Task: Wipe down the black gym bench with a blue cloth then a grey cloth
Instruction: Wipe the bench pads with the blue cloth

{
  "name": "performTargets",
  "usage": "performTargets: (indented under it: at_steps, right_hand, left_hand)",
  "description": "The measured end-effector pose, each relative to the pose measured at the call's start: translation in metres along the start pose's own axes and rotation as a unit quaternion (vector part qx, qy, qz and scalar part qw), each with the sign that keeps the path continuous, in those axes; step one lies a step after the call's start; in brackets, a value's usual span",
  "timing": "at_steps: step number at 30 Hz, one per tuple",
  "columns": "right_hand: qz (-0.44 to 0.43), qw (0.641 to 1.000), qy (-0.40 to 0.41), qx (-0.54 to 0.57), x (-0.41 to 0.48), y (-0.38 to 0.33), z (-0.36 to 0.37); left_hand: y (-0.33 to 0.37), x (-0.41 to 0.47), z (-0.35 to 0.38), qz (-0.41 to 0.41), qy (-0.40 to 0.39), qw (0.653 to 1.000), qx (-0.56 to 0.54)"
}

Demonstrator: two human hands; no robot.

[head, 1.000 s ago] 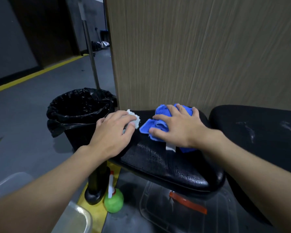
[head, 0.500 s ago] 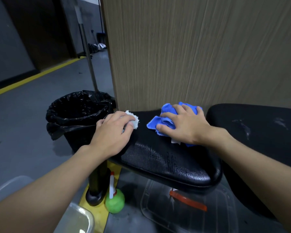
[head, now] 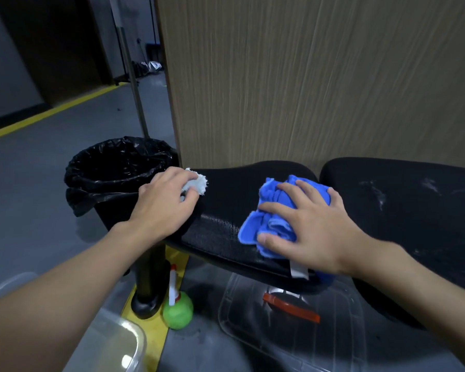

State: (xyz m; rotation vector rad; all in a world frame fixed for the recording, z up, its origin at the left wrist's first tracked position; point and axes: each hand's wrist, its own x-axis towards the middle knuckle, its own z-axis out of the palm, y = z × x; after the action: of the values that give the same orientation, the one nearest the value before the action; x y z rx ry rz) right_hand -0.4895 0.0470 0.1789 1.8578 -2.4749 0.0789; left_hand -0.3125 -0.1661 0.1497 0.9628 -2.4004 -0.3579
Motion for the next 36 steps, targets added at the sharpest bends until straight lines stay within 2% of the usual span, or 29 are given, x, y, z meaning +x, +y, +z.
performTargets:
  at_steps: [7, 13, 19, 25, 28, 32, 36]
  right_hand:
    - [0.064, 0.997, -0.01, 0.032, 0.092, 0.04, 0.003]
    - [0.108, 0.992, -0.051, 0.046, 0.143, 0.052, -0.001]
    - [0.065, 0.997, -0.043, -0.008, 0.144, 0.026, 0.0]
    - [-0.04, 0.999, -0.03, -0.01, 0.141, -0.039, 0.004]
    - [-0.062, 0.998, -0.018, 0.0, 0.142, -0.052, 0.007]
    - [-0.055, 0.998, 0.002, 0.022, 0.135, -0.031, 0.009]
    - [-0.001, 0.999, 0.003, 0.036, 0.116, 0.006, 0.006]
  left_hand:
    - [-0.004, 0.002, 0.002, -0.008, 0.014, 0.999, -0.035]
    - [-0.011, 0.011, 0.007, -0.067, 0.068, 0.991, -0.097]
    - [-0.008, 0.011, 0.008, -0.053, 0.08, 0.991, -0.092]
    - [-0.008, 0.01, 0.006, -0.045, 0.088, 0.992, -0.078]
    - [-0.008, 0.009, 0.005, -0.045, 0.083, 0.993, -0.077]
    - [-0.007, 0.008, 0.006, -0.042, 0.075, 0.994, -0.073]
    - [-0.007, 0.008, 0.007, -0.053, 0.063, 0.994, -0.075]
